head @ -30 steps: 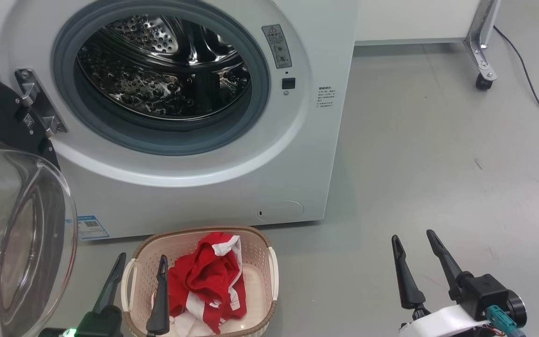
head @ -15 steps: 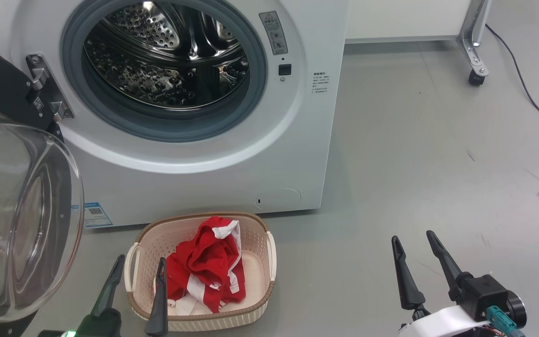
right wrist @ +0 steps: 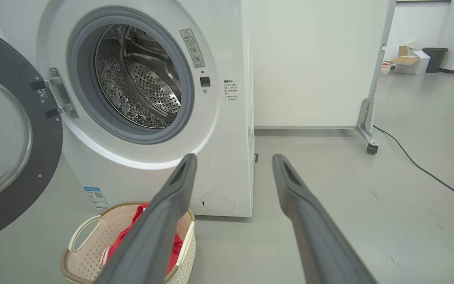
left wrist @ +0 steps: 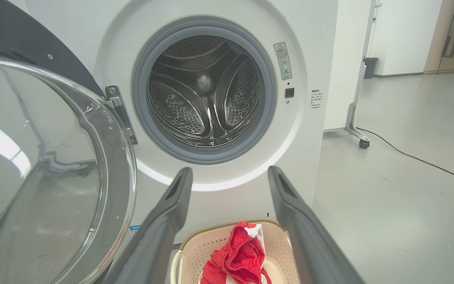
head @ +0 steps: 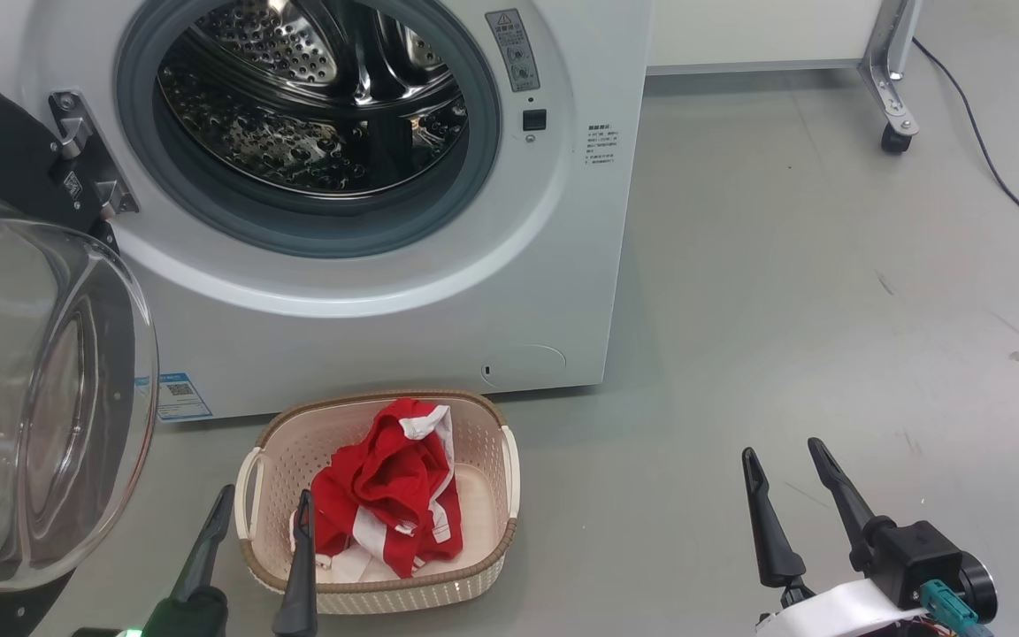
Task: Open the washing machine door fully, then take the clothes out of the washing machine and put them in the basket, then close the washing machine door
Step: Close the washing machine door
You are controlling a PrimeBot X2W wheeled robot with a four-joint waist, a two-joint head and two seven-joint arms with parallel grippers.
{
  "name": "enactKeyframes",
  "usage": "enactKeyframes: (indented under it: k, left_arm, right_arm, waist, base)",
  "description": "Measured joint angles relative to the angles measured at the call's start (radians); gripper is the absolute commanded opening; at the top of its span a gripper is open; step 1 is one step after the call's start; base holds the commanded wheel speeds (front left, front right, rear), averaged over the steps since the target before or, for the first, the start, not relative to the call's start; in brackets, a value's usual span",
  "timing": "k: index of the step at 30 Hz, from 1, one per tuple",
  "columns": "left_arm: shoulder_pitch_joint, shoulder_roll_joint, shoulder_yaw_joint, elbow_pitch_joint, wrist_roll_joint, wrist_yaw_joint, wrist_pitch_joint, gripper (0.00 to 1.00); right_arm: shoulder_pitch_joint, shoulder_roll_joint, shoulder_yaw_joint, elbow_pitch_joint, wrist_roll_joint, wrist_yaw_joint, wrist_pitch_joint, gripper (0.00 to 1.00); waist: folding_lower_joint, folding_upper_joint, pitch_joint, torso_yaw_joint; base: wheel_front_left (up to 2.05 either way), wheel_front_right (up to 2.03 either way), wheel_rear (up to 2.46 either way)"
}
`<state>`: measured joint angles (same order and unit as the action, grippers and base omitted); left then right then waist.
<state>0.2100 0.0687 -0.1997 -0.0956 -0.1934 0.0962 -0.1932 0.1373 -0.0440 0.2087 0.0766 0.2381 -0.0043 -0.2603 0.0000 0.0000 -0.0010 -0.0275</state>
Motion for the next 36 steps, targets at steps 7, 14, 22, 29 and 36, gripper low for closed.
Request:
enactKeyframes:
  k: [7, 14, 22, 29, 36]
  left_arm:
    - [0.000, 0.000, 0.000, -0.004, 0.000, 0.000, 0.007, 1.00]
    - [0.000, 0.000, 0.000, -0.006, 0.000, 0.004, 0.007, 1.00]
    - [0.000, 0.000, -0.010, -0.009, 0.002, 0.004, 0.009, 1.00]
    - [-0.002, 0.000, -0.018, -0.010, 0.005, 0.004, 0.016, 1.00]
    - [-0.004, -0.001, -0.011, -0.009, 0.006, 0.004, 0.016, 1.00]
  right_arm:
    - [0.000, 0.000, -0.004, 0.000, 0.000, 0.000, 0.000, 1.00]
    - [0.000, 0.000, -0.005, -0.001, 0.000, 0.000, 0.000, 1.00]
    - [0.000, 0.001, -0.017, -0.007, 0.000, -0.008, 0.000, 1.00]
    - [0.001, 0.001, -0.027, -0.015, 0.000, -0.008, 0.000, 1.00]
    - [0.003, 0.001, -0.028, -0.018, -0.001, -0.007, 0.000, 1.00]
  waist:
    - [0.0000, 0.0000, 0.001, 0.003]
    - [0.0000, 0.0000, 0.004, 0.008]
    - [0.0000, 0.0000, 0.012, 0.021]
    - [0.0000, 0.0000, 0.021, 0.061]
    - [0.0000, 0.0000, 0.026, 0.128]
  base:
    - [0.00, 0.00, 0.00]
    - [0.00, 0.00, 0.00]
    - [0.00, 0.00, 0.00]
    - [0.00, 0.00, 0.00]
    - [0.00, 0.00, 0.00]
